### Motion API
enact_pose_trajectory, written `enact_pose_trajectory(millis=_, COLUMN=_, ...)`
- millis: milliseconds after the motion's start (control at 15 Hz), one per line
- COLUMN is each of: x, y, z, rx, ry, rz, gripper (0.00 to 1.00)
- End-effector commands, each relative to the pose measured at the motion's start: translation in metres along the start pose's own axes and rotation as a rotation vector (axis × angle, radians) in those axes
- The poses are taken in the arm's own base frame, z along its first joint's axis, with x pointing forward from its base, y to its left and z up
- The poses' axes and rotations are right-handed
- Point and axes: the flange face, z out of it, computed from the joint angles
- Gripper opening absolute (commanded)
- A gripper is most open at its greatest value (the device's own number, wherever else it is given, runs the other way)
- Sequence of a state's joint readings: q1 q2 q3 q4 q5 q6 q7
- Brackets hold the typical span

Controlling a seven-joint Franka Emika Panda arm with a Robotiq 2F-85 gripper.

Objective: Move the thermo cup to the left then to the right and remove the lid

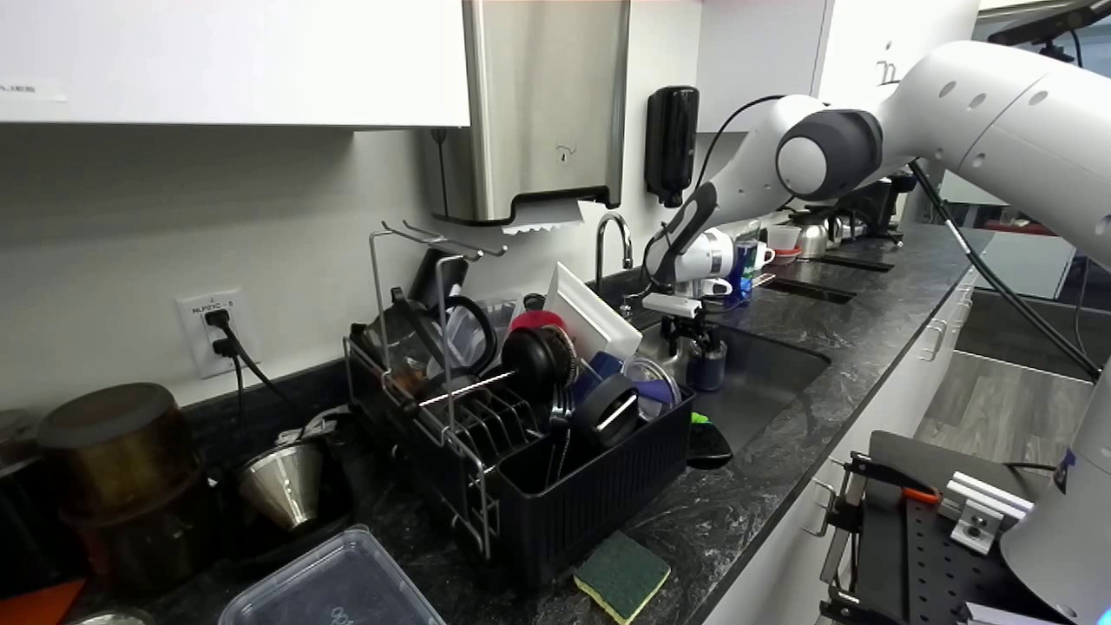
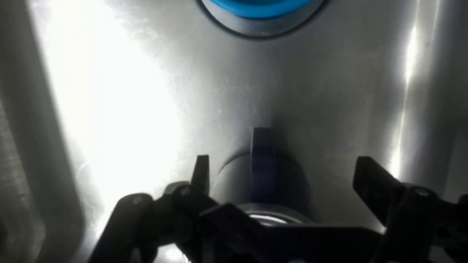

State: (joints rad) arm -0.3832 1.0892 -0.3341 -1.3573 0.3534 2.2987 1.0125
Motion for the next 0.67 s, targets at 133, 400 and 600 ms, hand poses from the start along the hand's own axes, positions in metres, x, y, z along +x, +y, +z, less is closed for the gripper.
enact_pose_trajectory(millis=133, x=0.0021, y=-0.0077, z=0.0066, rx=-0.023, ry=-0.018, rz=-0.003, gripper=1.00)
enact_pose_trajectory(millis=400, x=0.0018, y=-0.0101, z=0.0090, rx=-0.024, ry=-0.012, rz=-0.007, gripper=0.74)
enact_pose_trajectory(millis=600, x=0.0025, y=-0.0122, z=0.0085, rx=-0.018, ry=-0.006, rz=-0.009, gripper=0.51)
